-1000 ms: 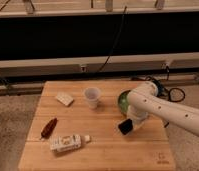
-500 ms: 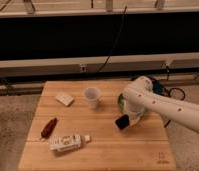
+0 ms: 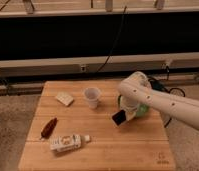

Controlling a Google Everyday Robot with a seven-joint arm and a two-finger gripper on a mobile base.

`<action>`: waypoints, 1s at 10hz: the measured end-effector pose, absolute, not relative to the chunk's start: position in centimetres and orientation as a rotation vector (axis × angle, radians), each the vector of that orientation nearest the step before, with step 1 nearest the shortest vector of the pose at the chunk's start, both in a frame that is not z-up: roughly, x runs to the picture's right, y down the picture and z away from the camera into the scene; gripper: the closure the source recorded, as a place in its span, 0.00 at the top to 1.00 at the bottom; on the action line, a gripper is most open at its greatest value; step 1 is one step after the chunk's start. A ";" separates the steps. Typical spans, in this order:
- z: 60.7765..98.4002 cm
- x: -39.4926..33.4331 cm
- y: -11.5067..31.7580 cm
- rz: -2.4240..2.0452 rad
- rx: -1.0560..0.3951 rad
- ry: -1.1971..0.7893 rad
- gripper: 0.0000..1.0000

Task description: Place the eraser in the ceramic cup

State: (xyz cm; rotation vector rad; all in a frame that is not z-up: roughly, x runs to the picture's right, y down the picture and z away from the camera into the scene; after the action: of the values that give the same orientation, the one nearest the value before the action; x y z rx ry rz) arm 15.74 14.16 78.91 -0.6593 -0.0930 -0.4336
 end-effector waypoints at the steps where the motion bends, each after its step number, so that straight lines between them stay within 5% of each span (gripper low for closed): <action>1: 78.8 15.8 14.0 -0.436 -0.656 -0.091 0.01; 10: 79.4 11.8 7.7 -0.503 -0.600 -0.069 0.01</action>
State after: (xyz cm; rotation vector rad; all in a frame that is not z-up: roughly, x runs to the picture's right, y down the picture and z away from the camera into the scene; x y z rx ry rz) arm 11.79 7.71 79.38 -0.6001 -0.0690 -0.5034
